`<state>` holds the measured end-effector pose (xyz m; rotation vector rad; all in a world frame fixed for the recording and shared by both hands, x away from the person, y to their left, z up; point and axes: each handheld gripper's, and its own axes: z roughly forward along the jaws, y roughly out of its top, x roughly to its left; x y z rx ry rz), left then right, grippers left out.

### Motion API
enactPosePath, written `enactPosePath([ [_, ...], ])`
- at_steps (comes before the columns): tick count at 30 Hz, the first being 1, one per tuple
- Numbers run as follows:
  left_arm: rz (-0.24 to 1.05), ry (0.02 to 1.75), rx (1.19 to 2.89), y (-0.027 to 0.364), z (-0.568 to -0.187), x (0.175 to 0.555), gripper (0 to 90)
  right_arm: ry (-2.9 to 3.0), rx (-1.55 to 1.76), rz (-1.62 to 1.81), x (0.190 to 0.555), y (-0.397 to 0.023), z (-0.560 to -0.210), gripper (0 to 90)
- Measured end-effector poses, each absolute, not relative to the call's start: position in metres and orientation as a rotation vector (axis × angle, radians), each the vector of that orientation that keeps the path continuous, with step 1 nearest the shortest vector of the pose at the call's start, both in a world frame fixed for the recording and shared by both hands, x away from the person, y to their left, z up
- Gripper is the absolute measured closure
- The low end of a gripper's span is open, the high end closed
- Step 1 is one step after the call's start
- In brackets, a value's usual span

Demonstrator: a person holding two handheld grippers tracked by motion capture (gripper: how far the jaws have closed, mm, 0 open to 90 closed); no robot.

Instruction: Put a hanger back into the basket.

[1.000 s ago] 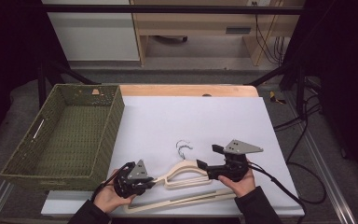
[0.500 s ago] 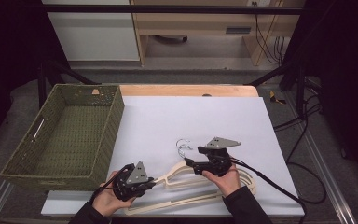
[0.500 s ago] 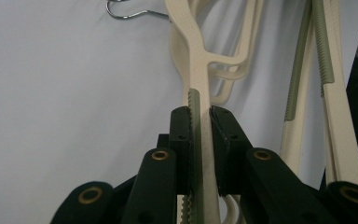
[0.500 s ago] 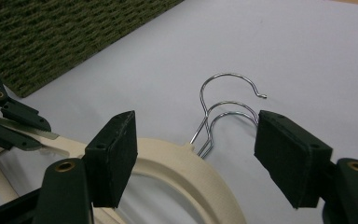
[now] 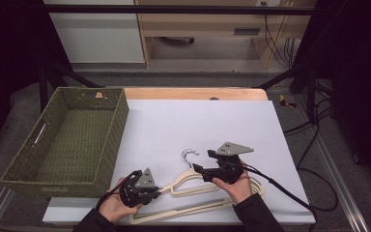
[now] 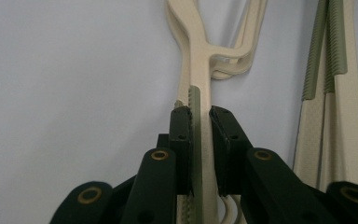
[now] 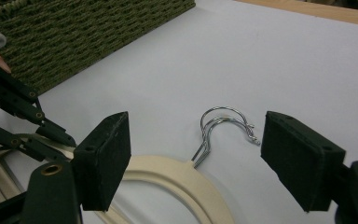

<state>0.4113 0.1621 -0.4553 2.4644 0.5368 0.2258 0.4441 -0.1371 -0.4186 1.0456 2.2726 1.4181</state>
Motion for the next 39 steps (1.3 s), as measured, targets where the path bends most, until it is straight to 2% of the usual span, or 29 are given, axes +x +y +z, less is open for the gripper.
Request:
enactPosePath([
  [9,0.173,0.602,2.427,0.165,-0.455,0.415,79.0,2.276,1.047,1.421,0.444,-0.136,-0.419,21.7],
  [12,0.227,0.57,2.443,0.164,-0.451,0.412,79.2,2.279,1.041,1.418,0.444,-0.137,-0.419,21.8],
  [24,0.372,0.517,2.338,0.16,-0.432,0.396,79.3,2.284,1.063,1.434,0.445,-0.135,-0.421,25.9],
  [31,0.417,0.502,2.322,0.157,-0.425,0.389,79.4,2.274,1.11,1.445,0.454,-0.131,-0.423,34.7],
  [35,0.426,0.498,2.317,0.157,-0.423,0.387,79.3,2.264,1.162,1.436,0.468,-0.123,-0.423,44.7],
  [39,0.428,0.496,2.311,0.157,-0.421,0.385,79.4,2.284,1.177,1.397,0.476,-0.116,-0.428,49.7],
])
